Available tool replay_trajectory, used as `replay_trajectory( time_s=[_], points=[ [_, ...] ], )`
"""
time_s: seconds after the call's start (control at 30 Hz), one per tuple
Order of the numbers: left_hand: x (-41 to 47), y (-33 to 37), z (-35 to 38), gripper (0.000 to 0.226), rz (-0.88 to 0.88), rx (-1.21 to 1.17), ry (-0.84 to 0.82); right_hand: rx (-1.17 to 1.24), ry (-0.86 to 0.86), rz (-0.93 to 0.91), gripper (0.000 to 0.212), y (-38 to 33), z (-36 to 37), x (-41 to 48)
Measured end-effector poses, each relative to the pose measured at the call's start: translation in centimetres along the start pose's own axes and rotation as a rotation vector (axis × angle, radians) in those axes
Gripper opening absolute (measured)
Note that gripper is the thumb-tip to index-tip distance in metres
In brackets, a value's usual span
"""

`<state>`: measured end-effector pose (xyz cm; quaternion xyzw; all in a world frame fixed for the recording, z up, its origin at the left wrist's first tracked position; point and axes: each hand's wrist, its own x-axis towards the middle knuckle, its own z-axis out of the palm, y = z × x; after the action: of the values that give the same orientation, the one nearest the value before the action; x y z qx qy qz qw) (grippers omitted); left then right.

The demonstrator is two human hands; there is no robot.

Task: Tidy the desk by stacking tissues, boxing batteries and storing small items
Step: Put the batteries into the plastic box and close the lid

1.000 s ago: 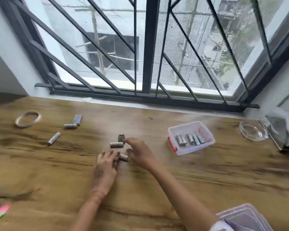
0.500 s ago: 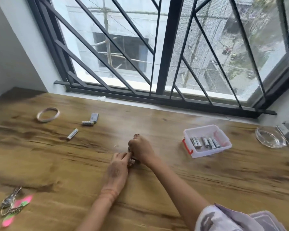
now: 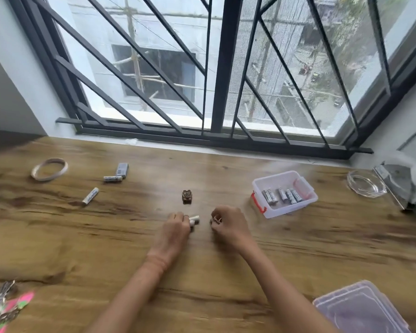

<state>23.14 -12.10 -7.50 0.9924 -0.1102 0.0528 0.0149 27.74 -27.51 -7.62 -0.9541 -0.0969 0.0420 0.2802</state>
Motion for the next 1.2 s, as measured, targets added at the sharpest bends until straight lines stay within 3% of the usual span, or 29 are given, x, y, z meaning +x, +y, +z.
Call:
replay_trajectory(
  time_s=[0.1,0.17,0.2,0.27,0.33,0.47,0.63,0.77,0.9,1.0,1.2],
  points=[
    [0.5,0.6,-0.3,0.036,-0.007,-0.046,0.018,0.177,0.083,0.065,0.014,0.7,-0.7,-0.8],
    [0.5,1.3,-1.2,0.024,-0.044,-0.159,0.024,0.32,0.117,0.128,0.014,0.7,-1.5,-1.2],
    [0.7,1.7,-1.5,0.017,-0.131,-0.234,0.032,0.392,0.127,0.16,0.014,0.7,-2.1,-1.5],
    [0.9,2.0,-1.6,0.026,-0.301,-0.418,-0.016,0.53,0.149,0.196,0.015,0.7,-3.5,-1.9],
    [1.6,2.7,-1.7,0.018,-0.4,-0.664,-0.024,0.639,0.178,0.21,0.016,1.0,-5.2,-2.1],
    [4.3,5.6,-2.6,0.016,-0.658,-1.489,-0.132,0.689,0.256,0.239,0.013,2.5,-9.2,-1.5],
    [8.7,10.2,-4.9,0.009,-0.73,-1.925,-0.255,0.607,0.308,0.4,0.016,6.9,-12.5,0.9],
    [12.0,14.8,-5.4,0.007,-0.769,-1.859,-0.286,0.523,0.304,0.533,0.016,9.1,-13.4,3.0],
    [14.9,17.2,-3.8,0.012,-0.719,-1.355,-0.101,0.454,0.308,0.567,0.006,10.4,-13.7,4.1],
    [15.7,17.7,-3.5,0.012,-0.648,-1.085,-0.095,0.381,0.295,0.552,0.006,11.1,-13.5,4.6],
    [16.3,18.3,-2.9,0.02,-0.6,-0.931,-0.09,0.271,0.273,0.536,0.013,11.9,-12.7,5.3]
  ],
)
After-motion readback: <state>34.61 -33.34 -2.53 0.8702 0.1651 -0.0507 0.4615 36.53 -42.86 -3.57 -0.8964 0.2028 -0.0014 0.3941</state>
